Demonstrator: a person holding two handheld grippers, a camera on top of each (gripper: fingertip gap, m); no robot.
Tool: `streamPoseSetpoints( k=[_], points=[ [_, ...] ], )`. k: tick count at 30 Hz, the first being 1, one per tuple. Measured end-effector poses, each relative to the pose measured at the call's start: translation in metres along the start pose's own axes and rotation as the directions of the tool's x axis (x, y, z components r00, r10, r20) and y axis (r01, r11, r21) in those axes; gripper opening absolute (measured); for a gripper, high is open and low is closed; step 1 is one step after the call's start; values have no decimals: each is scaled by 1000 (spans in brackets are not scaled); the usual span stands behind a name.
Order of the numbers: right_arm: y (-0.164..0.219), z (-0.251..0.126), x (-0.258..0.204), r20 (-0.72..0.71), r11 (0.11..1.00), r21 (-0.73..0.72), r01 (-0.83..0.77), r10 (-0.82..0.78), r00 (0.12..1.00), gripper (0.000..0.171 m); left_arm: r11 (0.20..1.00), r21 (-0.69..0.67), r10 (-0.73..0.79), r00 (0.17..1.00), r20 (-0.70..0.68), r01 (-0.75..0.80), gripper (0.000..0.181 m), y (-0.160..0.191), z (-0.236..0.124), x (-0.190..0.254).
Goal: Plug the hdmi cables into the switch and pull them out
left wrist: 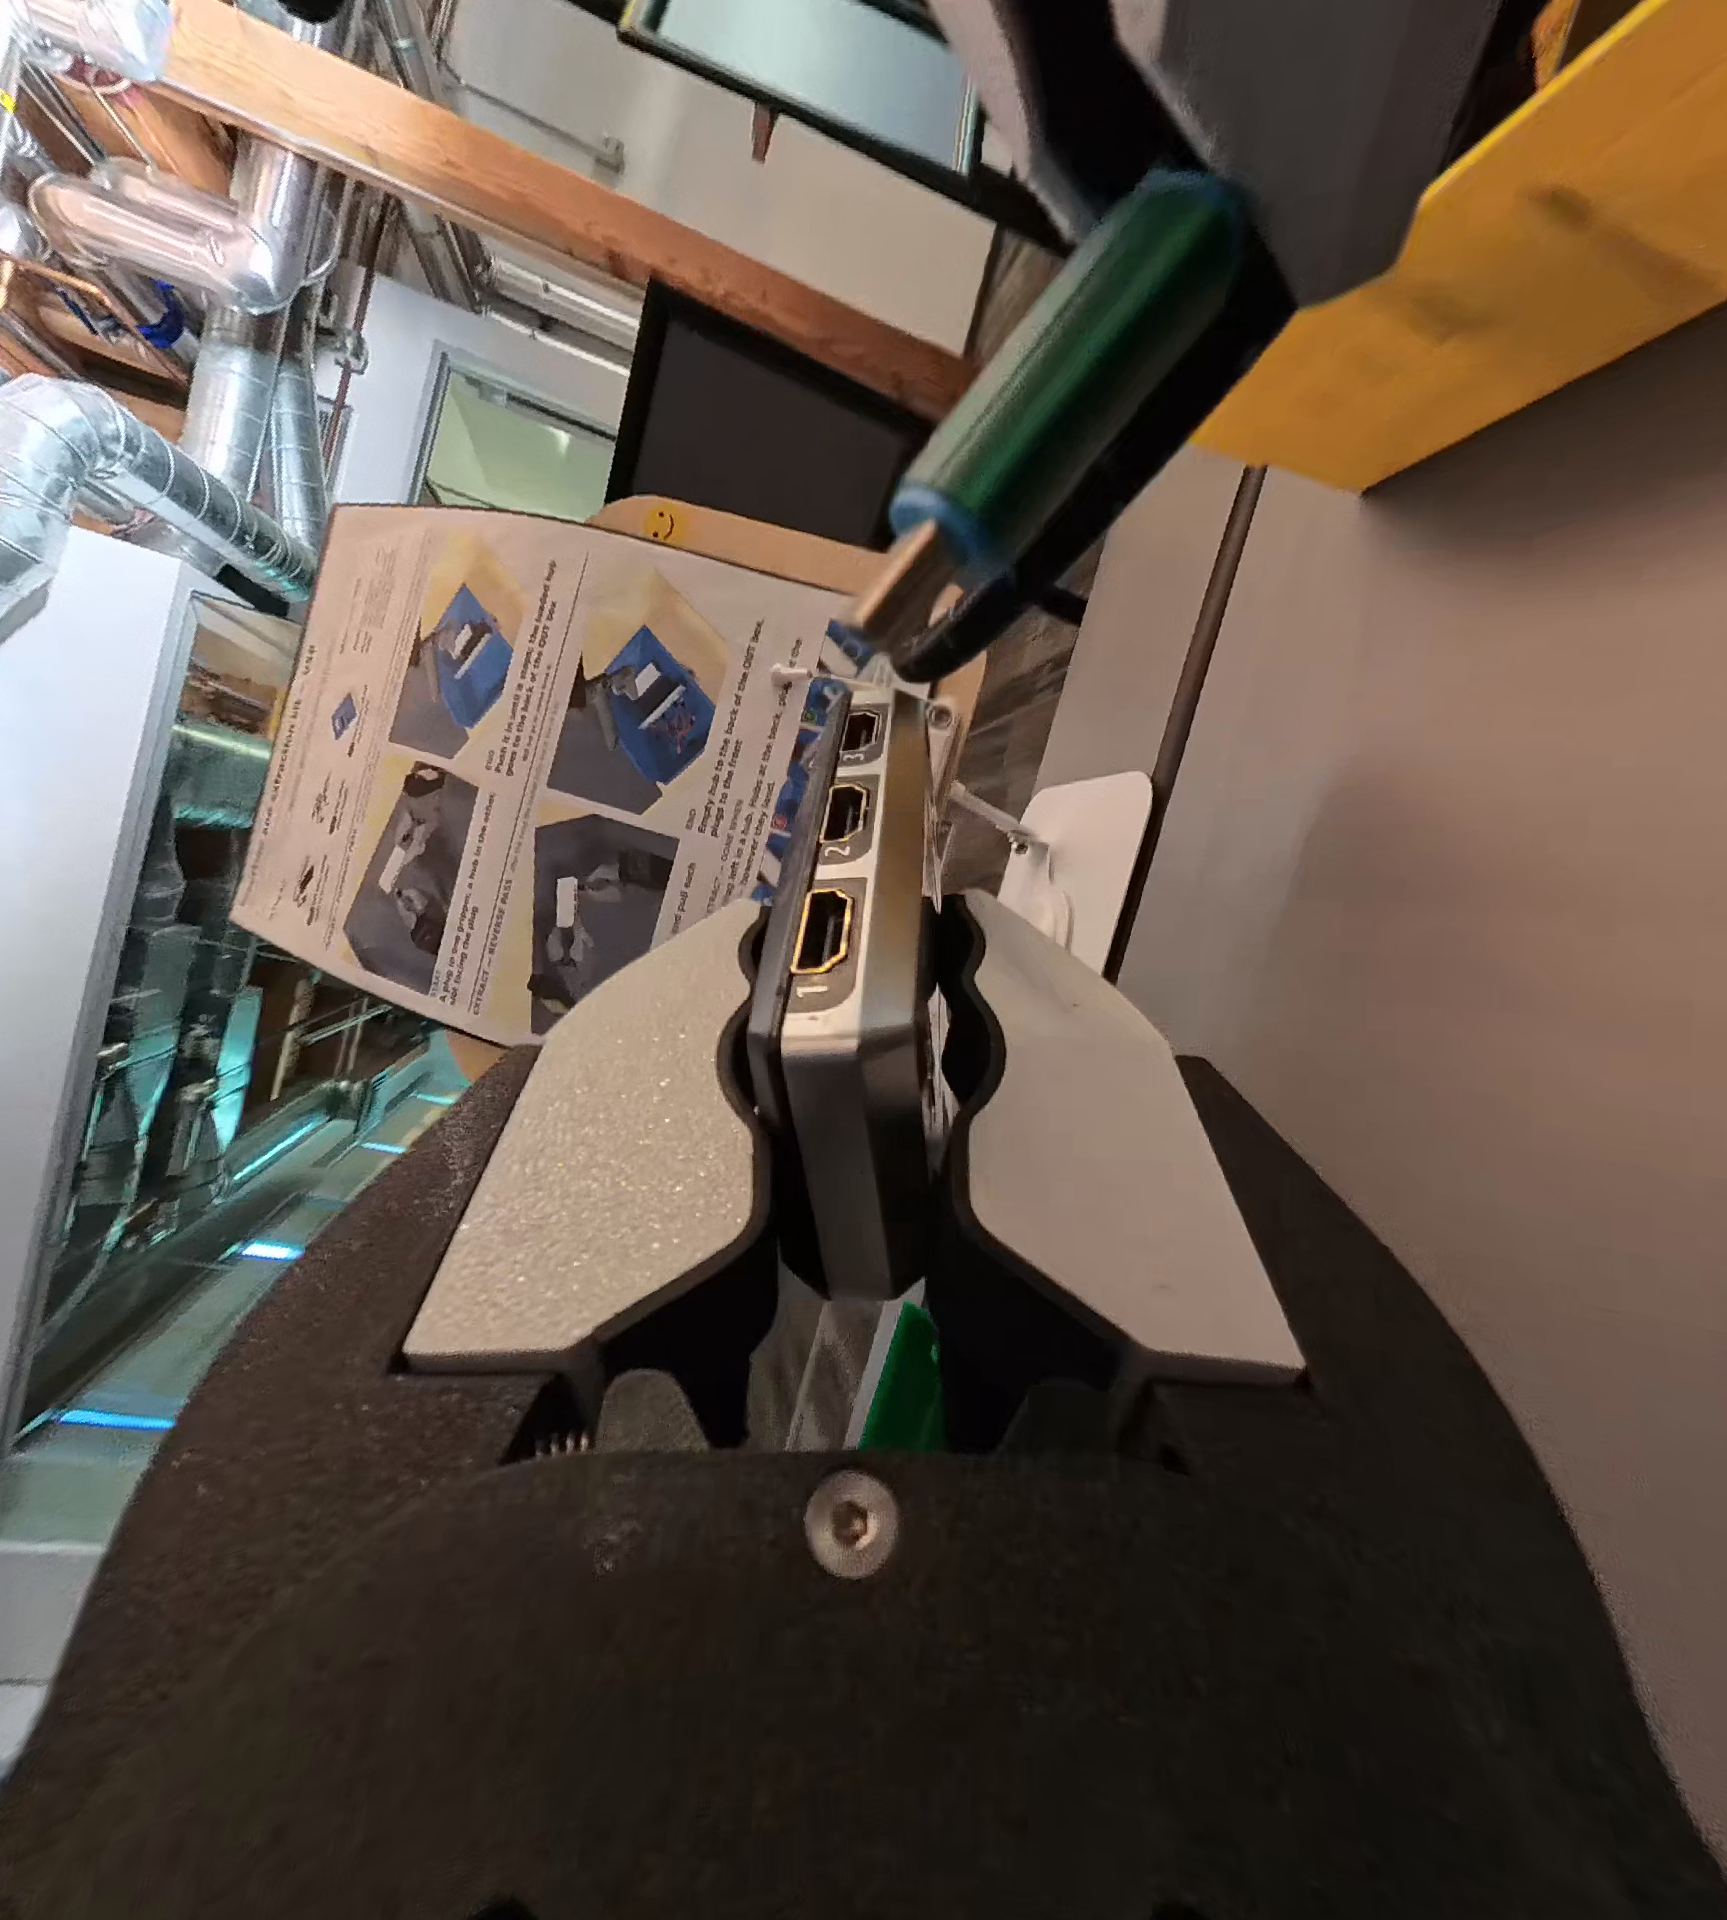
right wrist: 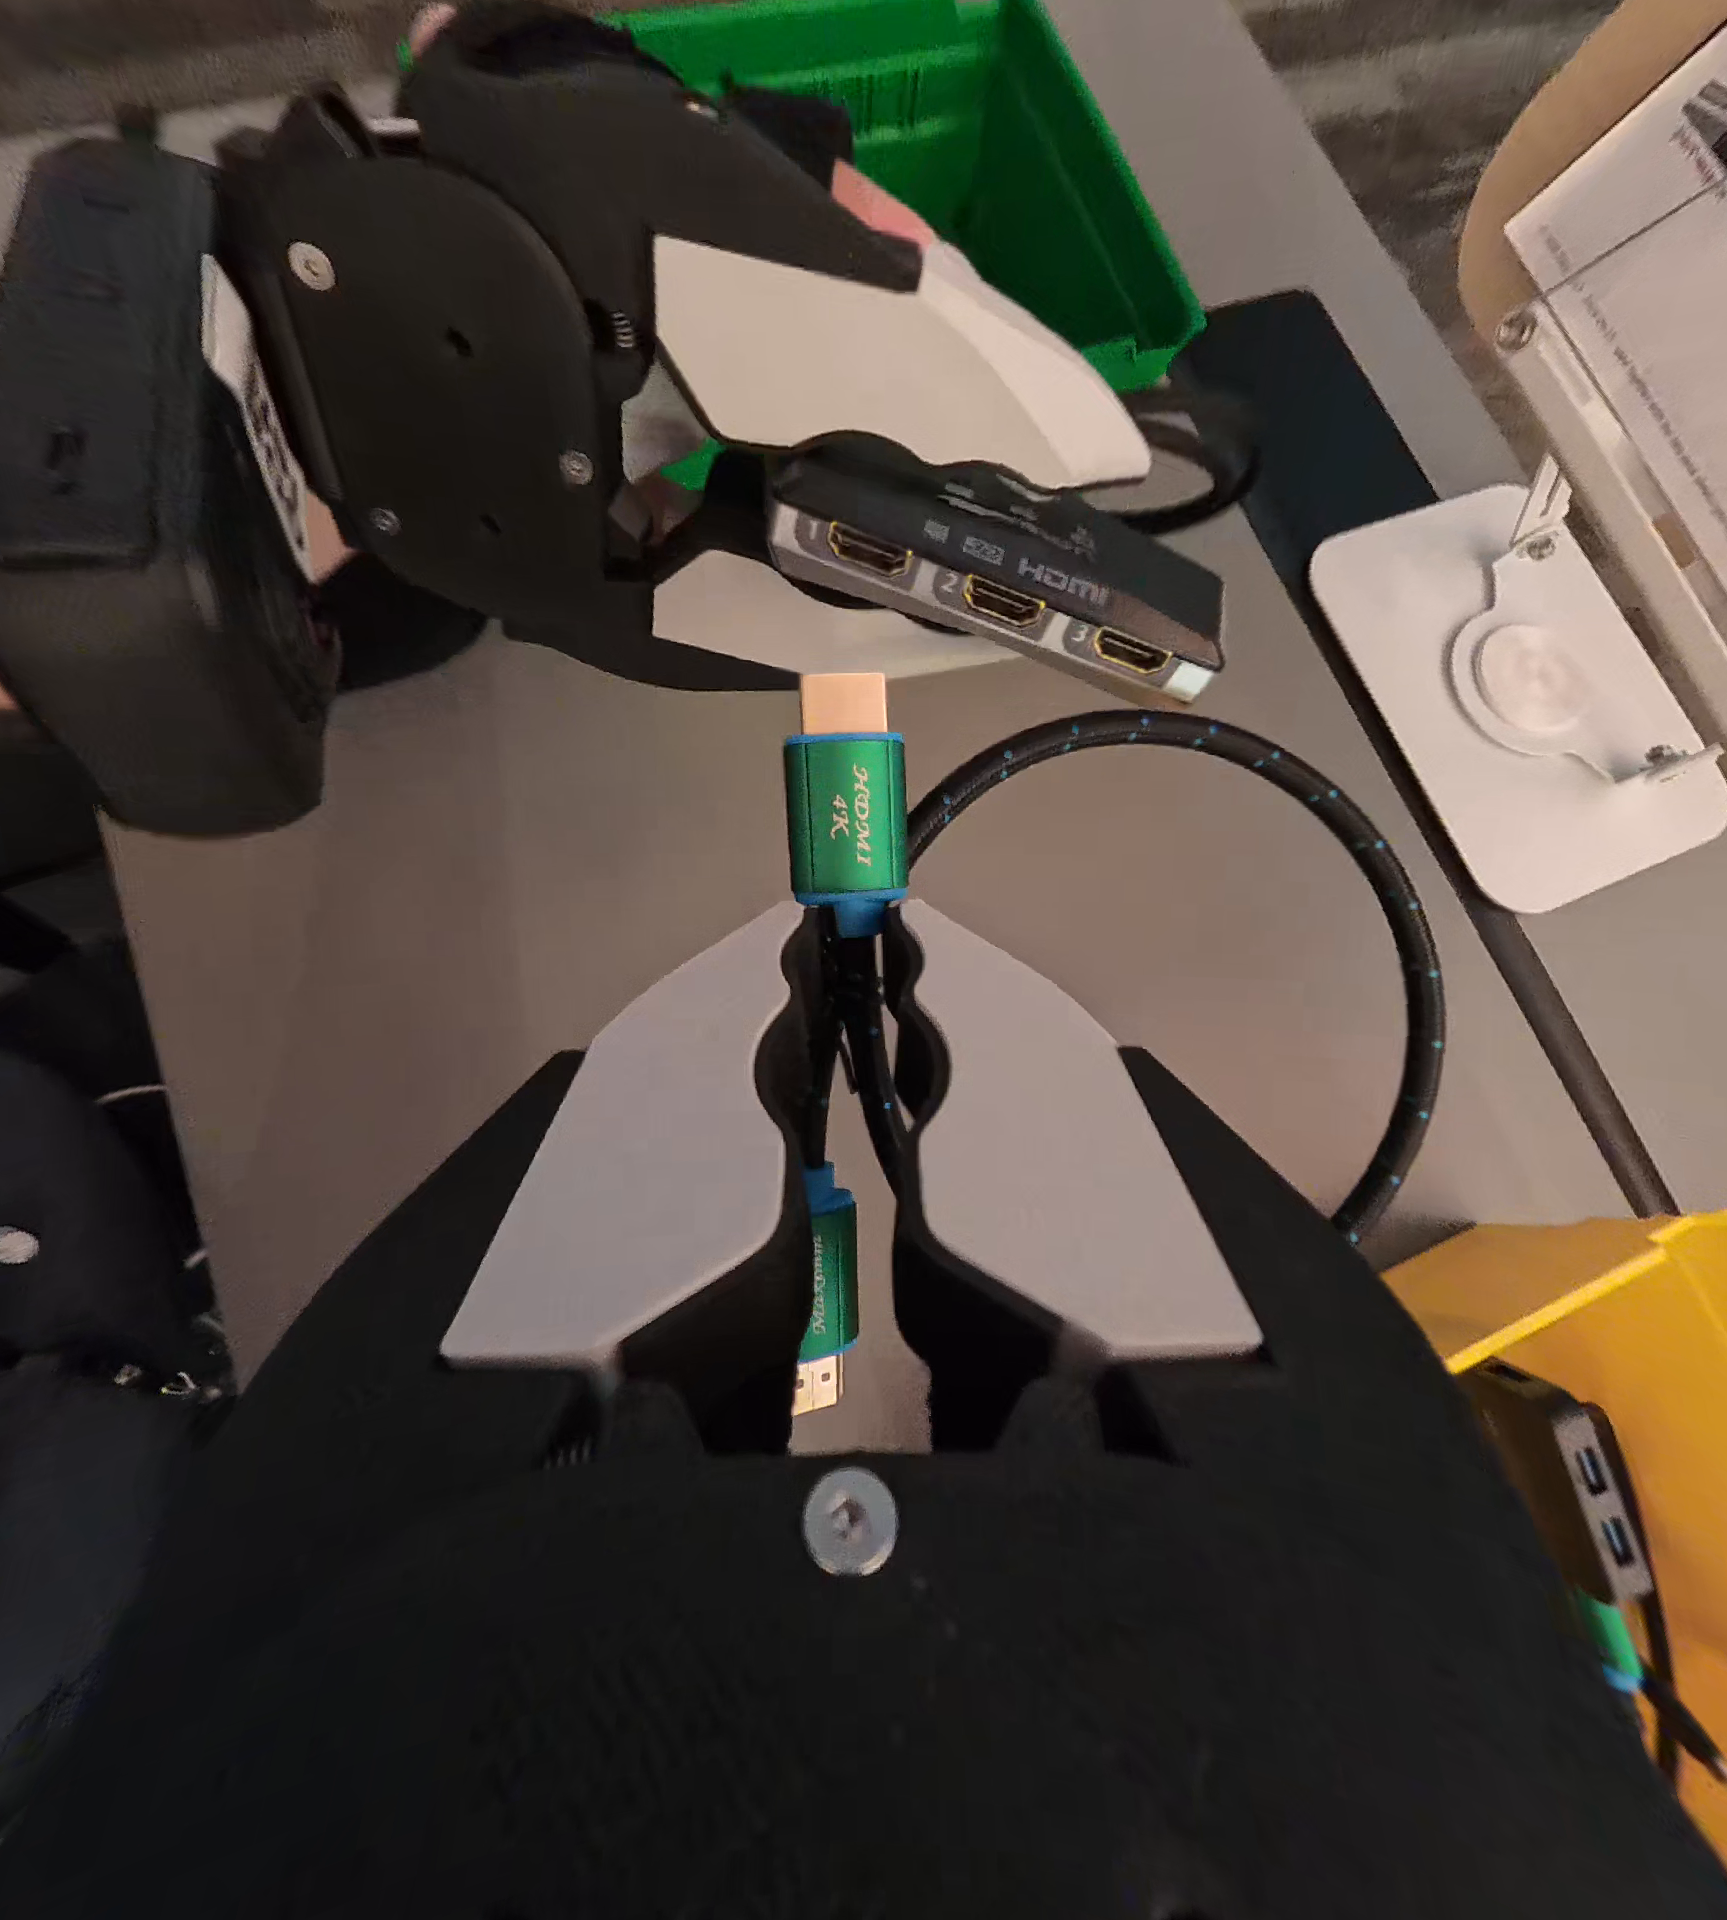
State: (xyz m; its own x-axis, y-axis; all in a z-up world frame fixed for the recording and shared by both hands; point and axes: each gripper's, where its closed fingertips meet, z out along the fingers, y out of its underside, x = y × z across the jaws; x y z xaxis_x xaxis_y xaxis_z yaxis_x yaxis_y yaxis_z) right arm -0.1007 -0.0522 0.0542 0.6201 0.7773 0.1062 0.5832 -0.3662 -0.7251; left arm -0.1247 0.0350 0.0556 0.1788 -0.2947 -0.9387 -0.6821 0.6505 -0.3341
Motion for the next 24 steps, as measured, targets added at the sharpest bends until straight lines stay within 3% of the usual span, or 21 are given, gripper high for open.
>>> streamPoseSetpoints(
  k=[7,24],
  points=[
    [27,30,6,34,992,-123,0,4,999,12,983,-113,143,989,-19,-145,31,10,17,27],
    [54,38,10,68,966,-246,-84,104,992,12,948,-110,292,953,-75,-299,30,-1,23,62]
  ],
)
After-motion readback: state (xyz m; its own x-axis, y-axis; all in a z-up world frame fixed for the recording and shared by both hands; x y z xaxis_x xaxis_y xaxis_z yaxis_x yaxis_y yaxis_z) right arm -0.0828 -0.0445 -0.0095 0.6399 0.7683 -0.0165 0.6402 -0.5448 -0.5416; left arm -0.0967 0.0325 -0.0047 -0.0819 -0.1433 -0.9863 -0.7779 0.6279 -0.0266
